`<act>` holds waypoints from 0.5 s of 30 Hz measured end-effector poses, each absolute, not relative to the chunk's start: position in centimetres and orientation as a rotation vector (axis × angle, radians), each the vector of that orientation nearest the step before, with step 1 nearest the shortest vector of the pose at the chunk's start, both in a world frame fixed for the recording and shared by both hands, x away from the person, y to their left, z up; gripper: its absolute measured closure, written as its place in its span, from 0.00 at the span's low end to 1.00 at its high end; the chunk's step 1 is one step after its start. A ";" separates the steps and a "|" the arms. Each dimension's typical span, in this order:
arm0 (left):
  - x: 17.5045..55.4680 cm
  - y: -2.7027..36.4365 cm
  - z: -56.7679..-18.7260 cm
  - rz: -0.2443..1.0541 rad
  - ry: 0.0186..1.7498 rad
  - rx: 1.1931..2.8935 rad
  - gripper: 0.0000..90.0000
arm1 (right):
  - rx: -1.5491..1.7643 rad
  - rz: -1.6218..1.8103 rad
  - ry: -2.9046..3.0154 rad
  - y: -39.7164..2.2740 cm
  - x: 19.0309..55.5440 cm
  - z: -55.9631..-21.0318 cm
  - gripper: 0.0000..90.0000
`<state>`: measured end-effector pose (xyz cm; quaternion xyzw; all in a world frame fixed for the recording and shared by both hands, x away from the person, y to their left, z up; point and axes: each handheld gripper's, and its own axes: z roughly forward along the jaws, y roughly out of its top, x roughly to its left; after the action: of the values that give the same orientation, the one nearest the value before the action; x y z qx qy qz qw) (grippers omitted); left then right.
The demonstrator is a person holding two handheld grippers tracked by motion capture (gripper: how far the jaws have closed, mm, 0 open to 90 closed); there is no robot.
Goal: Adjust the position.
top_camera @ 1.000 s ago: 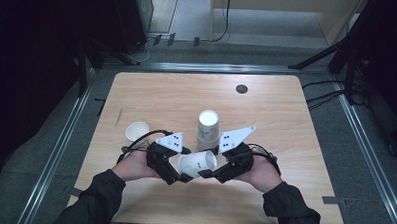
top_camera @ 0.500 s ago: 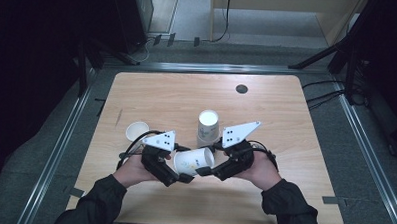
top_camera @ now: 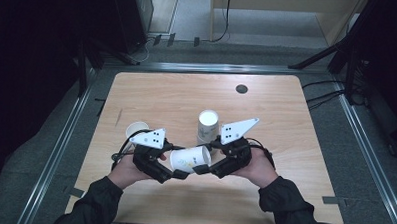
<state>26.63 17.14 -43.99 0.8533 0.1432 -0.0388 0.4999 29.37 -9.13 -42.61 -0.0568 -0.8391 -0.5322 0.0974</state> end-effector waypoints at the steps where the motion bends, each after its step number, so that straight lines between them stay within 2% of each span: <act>1: 26.6 17.1 -44.0 -0.093 0.343 2.069 0.27 | -0.162 -1.575 -2.488 -9.1 29.3 -42.6 0.38; 6: 26.8 17.5 -43.6 -0.095 0.340 2.090 0.28 | -0.140 -1.566 -2.527 -8.8 29.2 -42.8 0.29; 15: 27.0 18.1 -43.1 -0.051 0.370 2.165 0.28 | -0.083 -1.471 -2.658 -8.8 28.9 -43.6 0.28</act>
<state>27.01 18.12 -43.09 0.8777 0.1501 -0.0206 0.4547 28.91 -8.77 -43.59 -0.0274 -0.8734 -0.4835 0.0514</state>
